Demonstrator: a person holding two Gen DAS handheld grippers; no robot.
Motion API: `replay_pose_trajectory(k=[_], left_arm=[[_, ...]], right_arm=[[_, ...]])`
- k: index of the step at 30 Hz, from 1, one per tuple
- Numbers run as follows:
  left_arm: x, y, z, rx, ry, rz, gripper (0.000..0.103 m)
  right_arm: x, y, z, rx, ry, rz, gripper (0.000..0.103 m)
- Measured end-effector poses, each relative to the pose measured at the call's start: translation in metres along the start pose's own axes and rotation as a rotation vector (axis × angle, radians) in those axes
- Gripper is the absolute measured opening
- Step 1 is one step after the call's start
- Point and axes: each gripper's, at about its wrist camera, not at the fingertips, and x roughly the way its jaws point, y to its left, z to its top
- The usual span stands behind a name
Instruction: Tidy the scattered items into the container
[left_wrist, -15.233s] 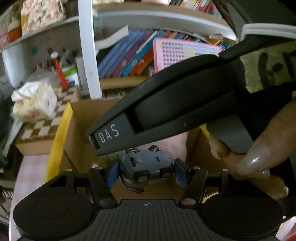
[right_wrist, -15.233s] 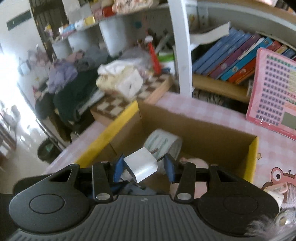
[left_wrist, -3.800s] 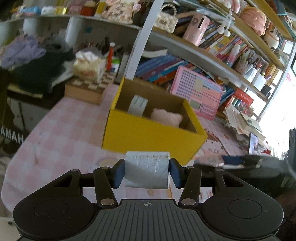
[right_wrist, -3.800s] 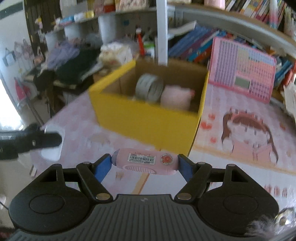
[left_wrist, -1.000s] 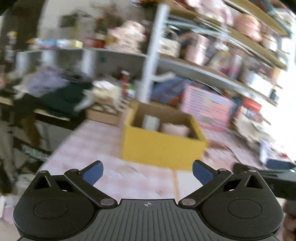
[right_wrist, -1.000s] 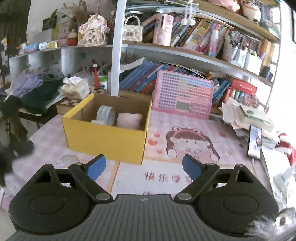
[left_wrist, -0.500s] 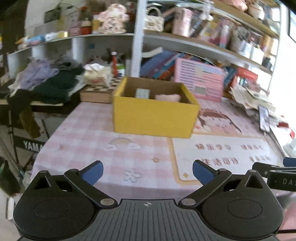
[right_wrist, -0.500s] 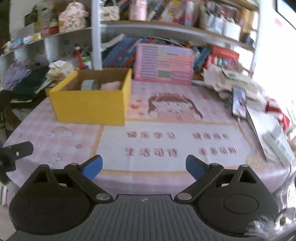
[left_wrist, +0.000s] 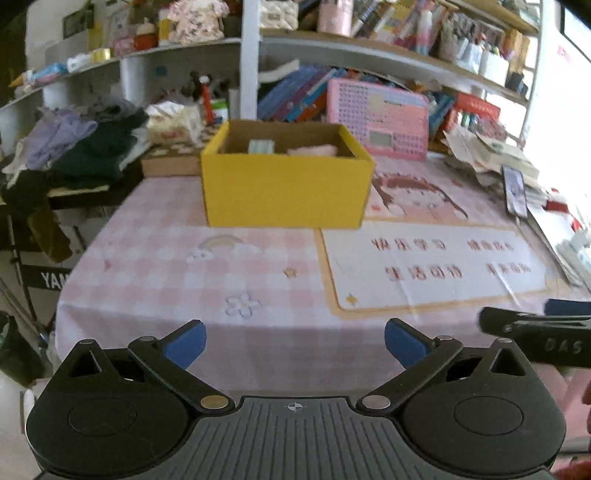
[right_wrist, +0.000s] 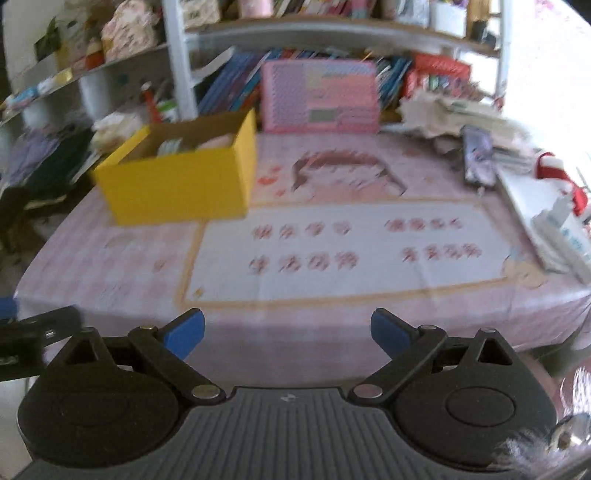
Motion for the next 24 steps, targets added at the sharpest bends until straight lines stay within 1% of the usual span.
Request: replay_pose_trajectory(k=[4,9,12,16,19,24], left_arm=[[0.0,-0.004,-0.005,0.02,0.031,-0.012,0.103],[-0.003,-0.008,-0.008,0.043,0.038,-0.016,0.103],[-0.004,-0.007,-0.009,0.038,0.039,-0.016,0.103],[-0.004,-0.006,-0.011,0.029,0.055,-0.006,0.103],[-0.001,-0.005,-0.012,0.028,0.072,0.018,0.103],[0.0,-0.004,-0.012,0.03,0.074,0.039,0.103]], right_arm=[[-0.005,0.01,-0.007,-0.037,0.01,-0.004,0.097],[-0.008,0.013,-0.011,-0.046,0.02,-0.009,0.097],[-0.01,0.014,-0.012,-0.044,0.017,-0.012,0.097],[-0.009,0.012,-0.013,-0.041,0.023,-0.012,0.097],[-0.008,0.014,-0.013,-0.048,0.027,-0.007,0.097],[-0.005,0.011,-0.012,-0.019,0.038,-0.019,0.098]])
